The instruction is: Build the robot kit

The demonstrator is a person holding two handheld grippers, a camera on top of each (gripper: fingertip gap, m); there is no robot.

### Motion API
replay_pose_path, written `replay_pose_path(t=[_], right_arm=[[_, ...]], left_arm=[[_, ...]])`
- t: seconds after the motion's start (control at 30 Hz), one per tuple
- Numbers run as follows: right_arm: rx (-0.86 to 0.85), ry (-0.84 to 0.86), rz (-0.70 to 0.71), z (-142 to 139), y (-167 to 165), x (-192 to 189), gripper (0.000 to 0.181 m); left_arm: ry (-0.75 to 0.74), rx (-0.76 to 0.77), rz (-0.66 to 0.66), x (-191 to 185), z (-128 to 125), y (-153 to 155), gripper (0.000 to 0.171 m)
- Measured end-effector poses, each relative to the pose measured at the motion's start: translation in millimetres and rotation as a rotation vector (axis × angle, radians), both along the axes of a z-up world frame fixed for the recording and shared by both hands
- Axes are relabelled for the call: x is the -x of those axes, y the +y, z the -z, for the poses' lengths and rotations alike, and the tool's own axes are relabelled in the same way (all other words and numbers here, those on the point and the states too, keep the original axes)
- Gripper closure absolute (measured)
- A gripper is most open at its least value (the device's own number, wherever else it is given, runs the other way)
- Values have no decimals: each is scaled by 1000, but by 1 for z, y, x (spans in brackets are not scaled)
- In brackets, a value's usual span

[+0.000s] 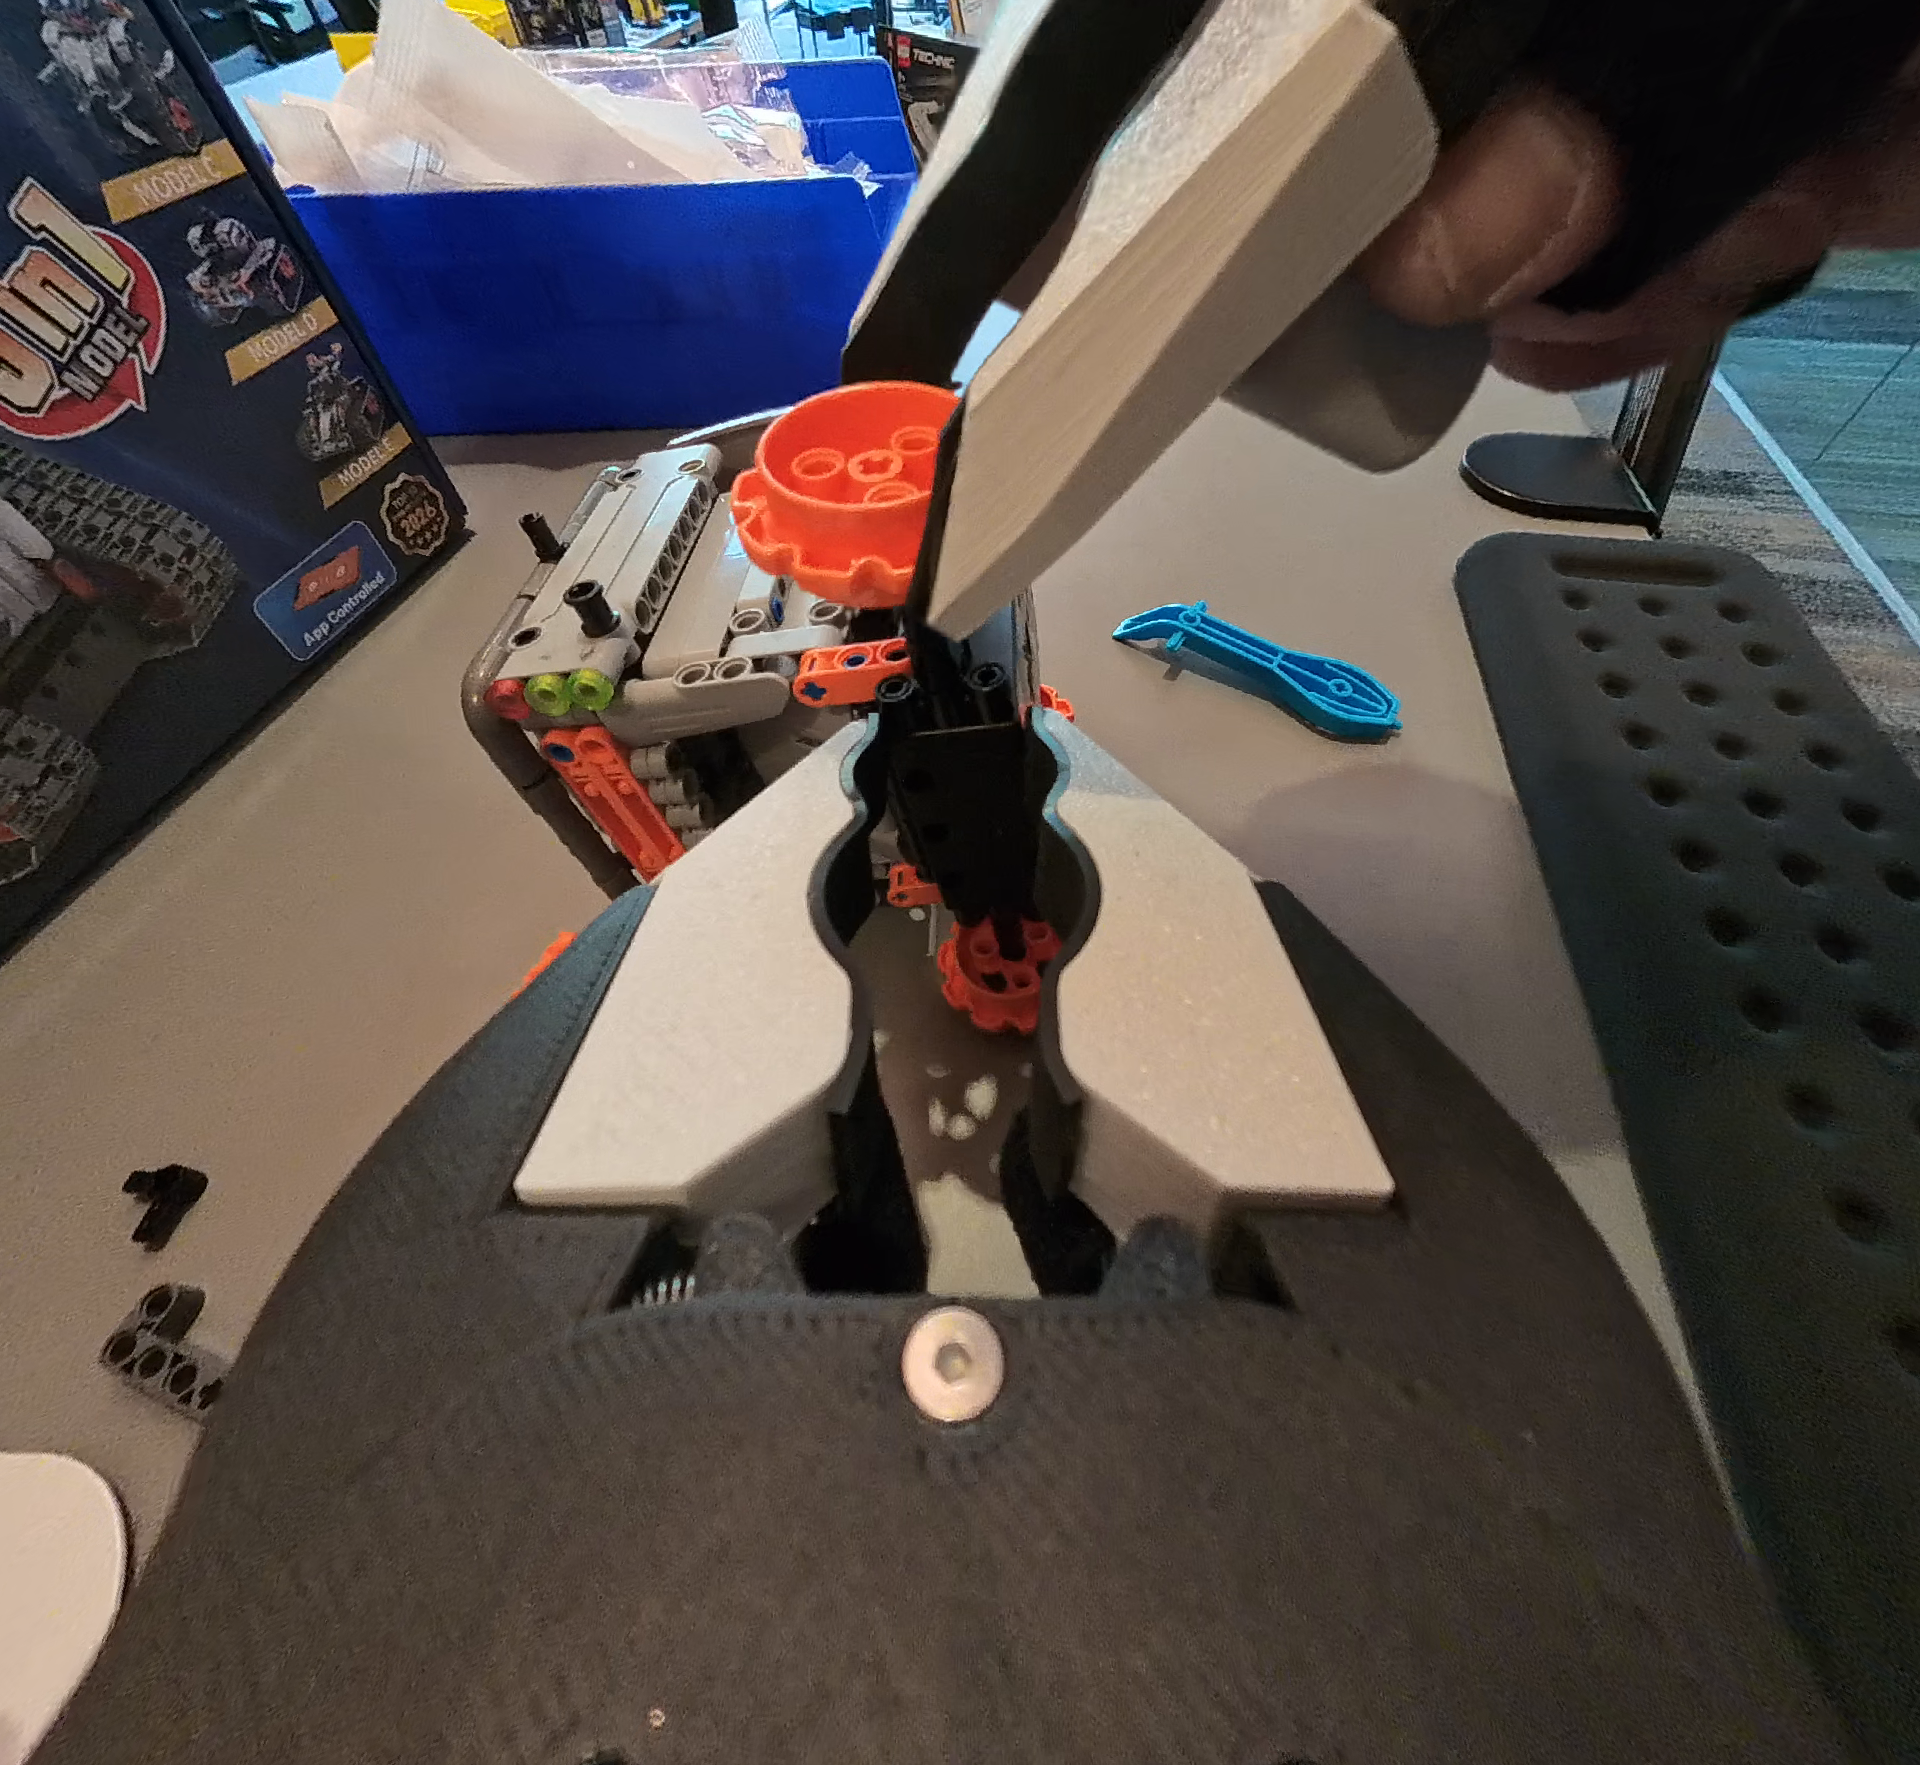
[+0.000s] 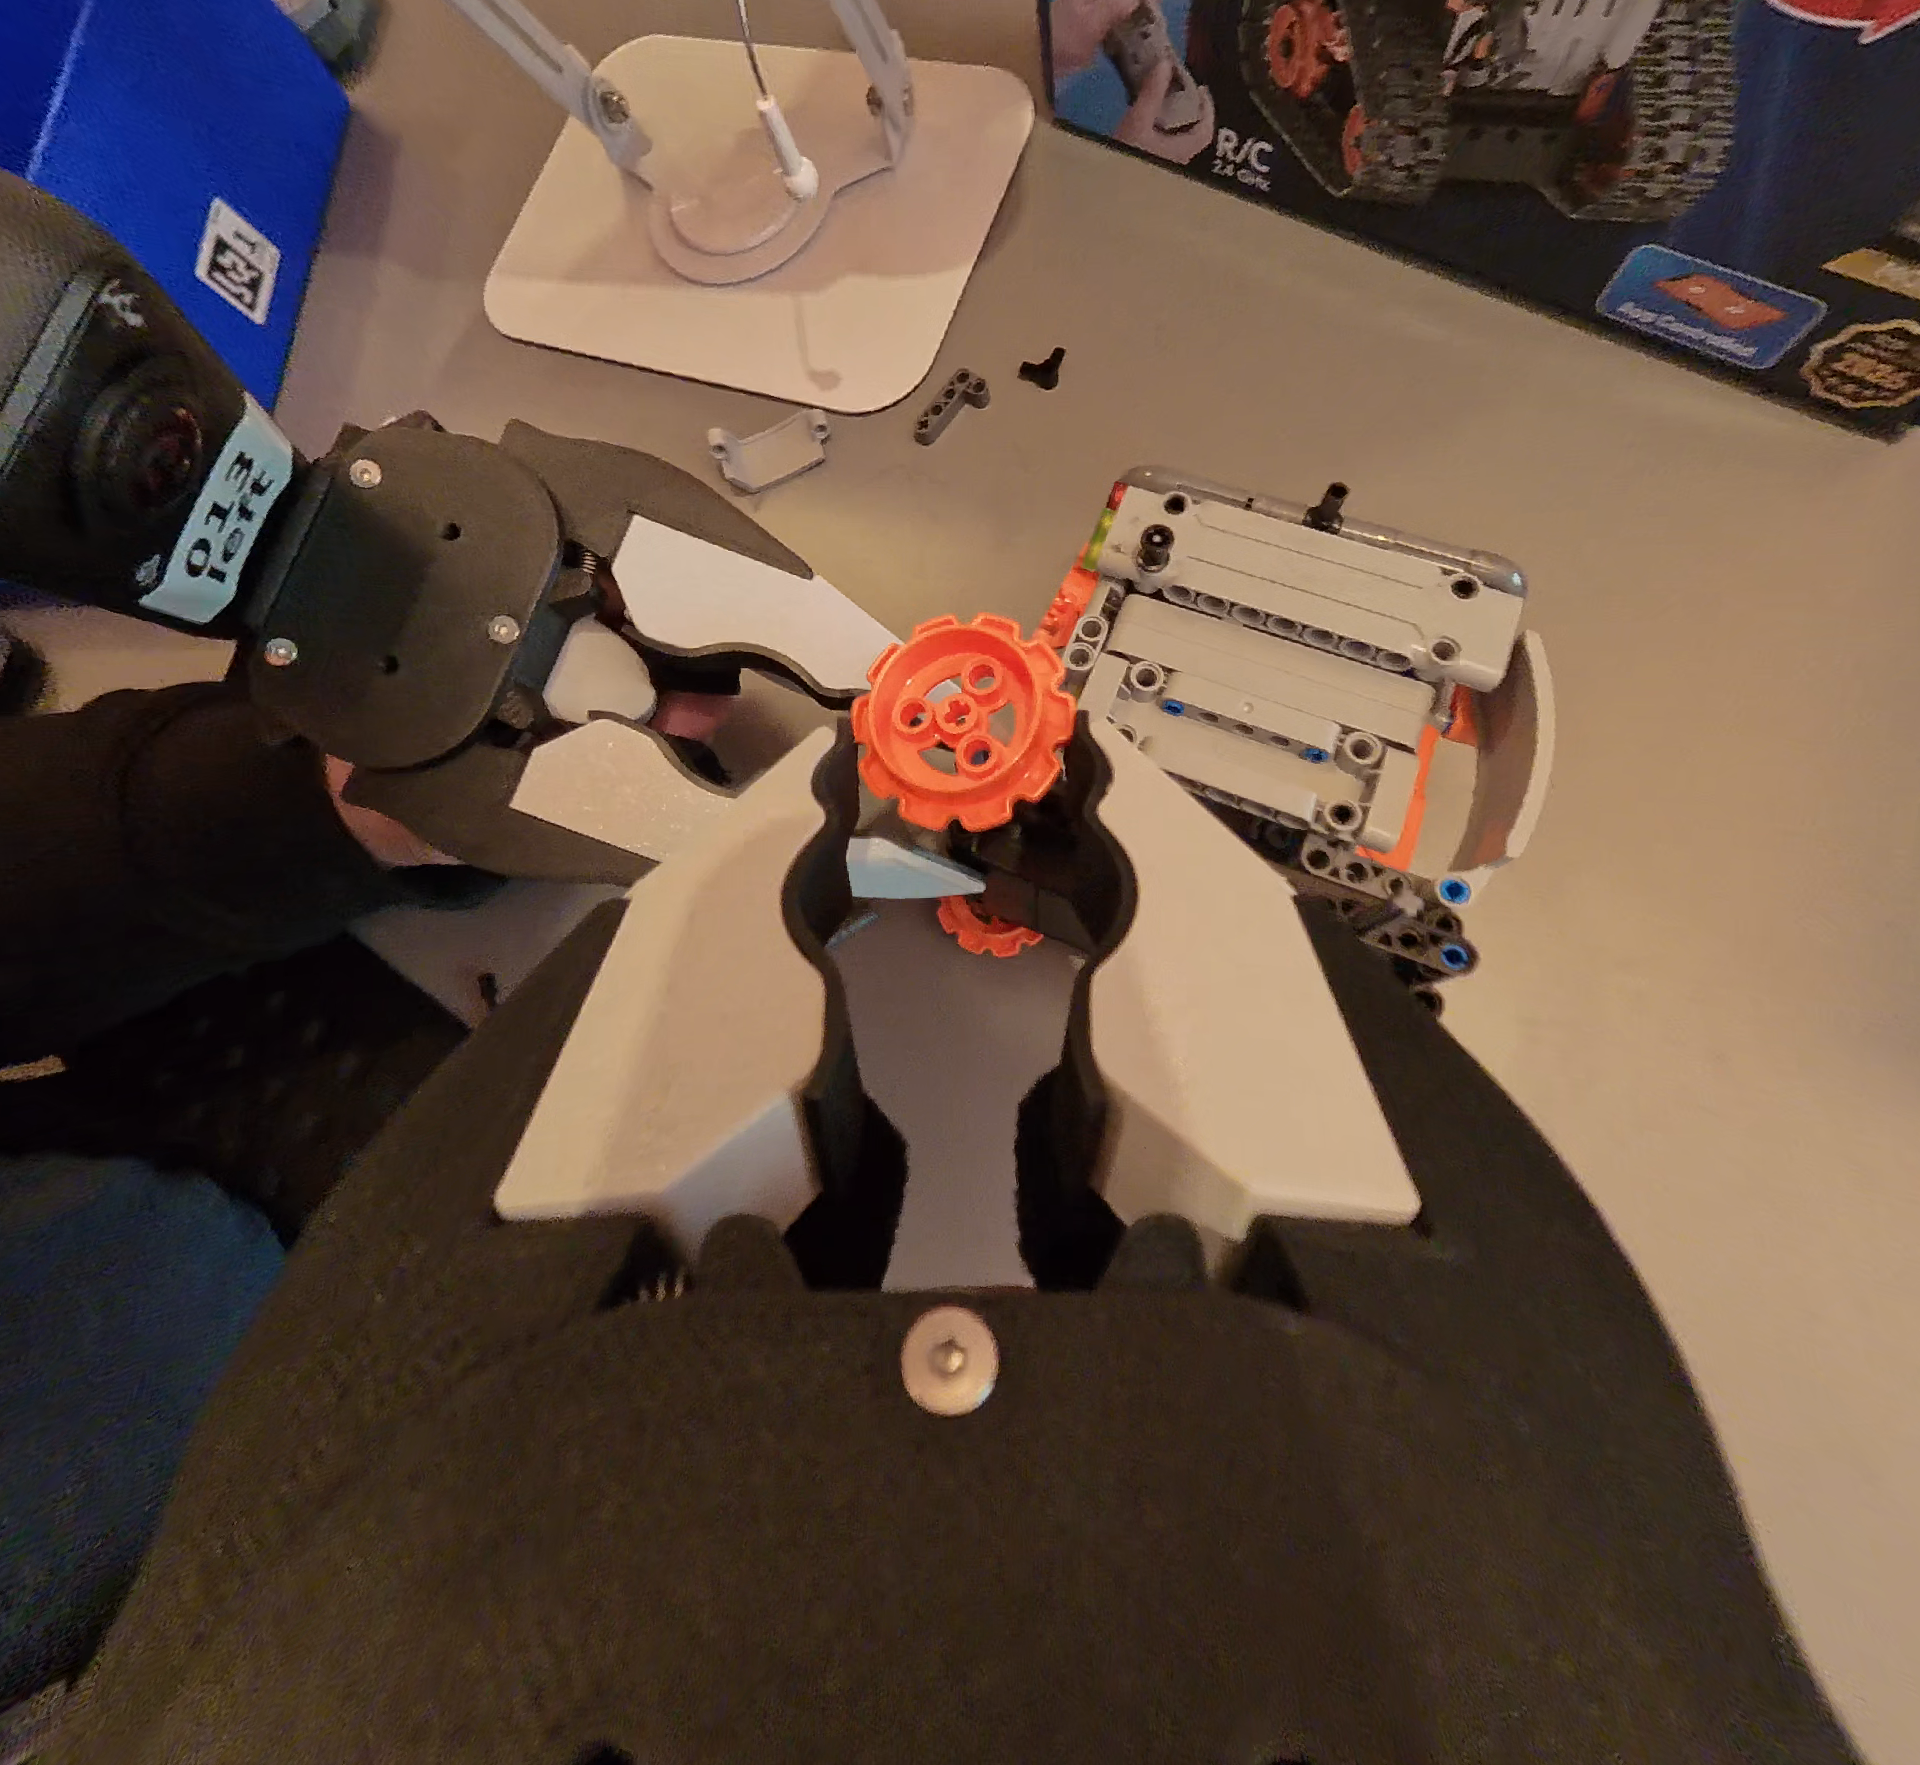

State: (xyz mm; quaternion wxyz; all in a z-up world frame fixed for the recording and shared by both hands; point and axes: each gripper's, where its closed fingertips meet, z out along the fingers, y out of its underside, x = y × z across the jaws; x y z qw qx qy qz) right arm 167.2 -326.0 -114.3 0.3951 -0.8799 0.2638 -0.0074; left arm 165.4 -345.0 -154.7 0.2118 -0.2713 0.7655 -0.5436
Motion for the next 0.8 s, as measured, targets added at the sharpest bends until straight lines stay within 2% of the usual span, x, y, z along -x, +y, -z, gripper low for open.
replay_pose_path(t=[0.17, 0.27, 0.3, 0.4, 0.53, 0.8], right_arm=[[29, -72, 54, 0, -3, 0, 143], [37, -68, 57, 0, -5, -1, 143], [47, -78, 55, 0, -6, -1, 143], [45, -67, 50, 0, -6, -1, 143], [42, -49, 38, 0, -3, 0, 143], [26, -9, 38, 0, -5, -3, 143]], left_arm=[[-32, -10, -3, 1, -3, 1, 142], [-77, 92, -18, -2, -30, 26, 114], [-97, 113, 8, -1, -41, 29, 111], [-192, 25, 120, 5, -53, 17, 111], [-136, 27, 226, 9, -47, 6, 113], [-107, -5, 223, 6, -42, 3, 114]])
